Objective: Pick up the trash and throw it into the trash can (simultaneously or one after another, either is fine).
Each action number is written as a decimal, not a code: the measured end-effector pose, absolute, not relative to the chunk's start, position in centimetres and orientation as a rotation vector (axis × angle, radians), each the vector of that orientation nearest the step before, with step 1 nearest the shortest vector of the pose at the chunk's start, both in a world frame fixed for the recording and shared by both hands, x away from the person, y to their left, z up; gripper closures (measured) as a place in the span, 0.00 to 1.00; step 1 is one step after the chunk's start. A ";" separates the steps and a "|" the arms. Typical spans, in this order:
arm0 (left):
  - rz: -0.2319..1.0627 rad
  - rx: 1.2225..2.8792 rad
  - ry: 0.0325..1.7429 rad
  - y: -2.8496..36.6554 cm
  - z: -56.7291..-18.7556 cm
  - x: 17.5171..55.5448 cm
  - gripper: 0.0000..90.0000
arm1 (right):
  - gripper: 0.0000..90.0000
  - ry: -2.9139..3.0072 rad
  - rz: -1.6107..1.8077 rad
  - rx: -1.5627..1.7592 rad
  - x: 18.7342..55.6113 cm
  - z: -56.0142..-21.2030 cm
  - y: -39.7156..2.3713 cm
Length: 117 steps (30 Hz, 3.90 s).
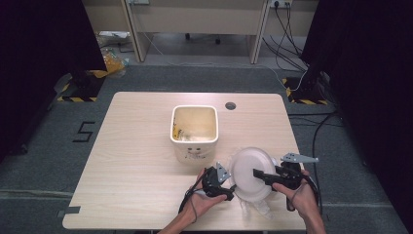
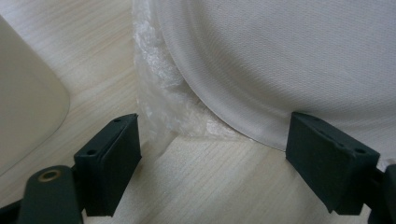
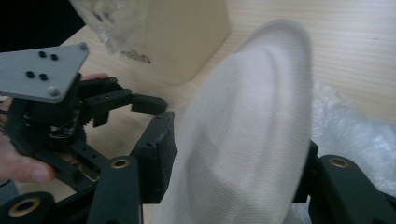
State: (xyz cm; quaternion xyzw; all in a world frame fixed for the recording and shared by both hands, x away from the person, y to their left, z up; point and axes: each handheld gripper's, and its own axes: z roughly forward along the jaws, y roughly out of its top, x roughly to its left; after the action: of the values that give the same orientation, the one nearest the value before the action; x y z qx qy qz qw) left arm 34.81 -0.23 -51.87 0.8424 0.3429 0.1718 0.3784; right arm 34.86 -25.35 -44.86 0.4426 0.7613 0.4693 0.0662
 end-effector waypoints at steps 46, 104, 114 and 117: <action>0.468 2.046 1.035 15.5 -51.7 30.4 0.21 | 0.93 2.182 2.052 1.249 35.0 -41.2 -24.8; 0.506 2.036 1.201 21.1 -52.3 30.9 0.16 | 0.92 2.271 2.133 1.294 50.3 -35.5 -11.5; 0.502 2.039 1.201 21.1 -52.3 30.9 0.16 | 0.90 2.336 2.042 1.372 51.4 -37.9 -10.4; 0.503 2.038 1.202 21.1 -52.3 30.9 0.16 | 0.86 2.356 2.010 1.378 51.6 -38.3 -10.3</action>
State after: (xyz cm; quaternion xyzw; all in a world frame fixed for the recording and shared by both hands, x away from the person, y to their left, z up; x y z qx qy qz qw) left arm 30.93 21.13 -52.30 0.7881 0.4648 0.1944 0.3537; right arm 51.59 -10.33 -38.34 0.4035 0.6897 0.5884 -0.1238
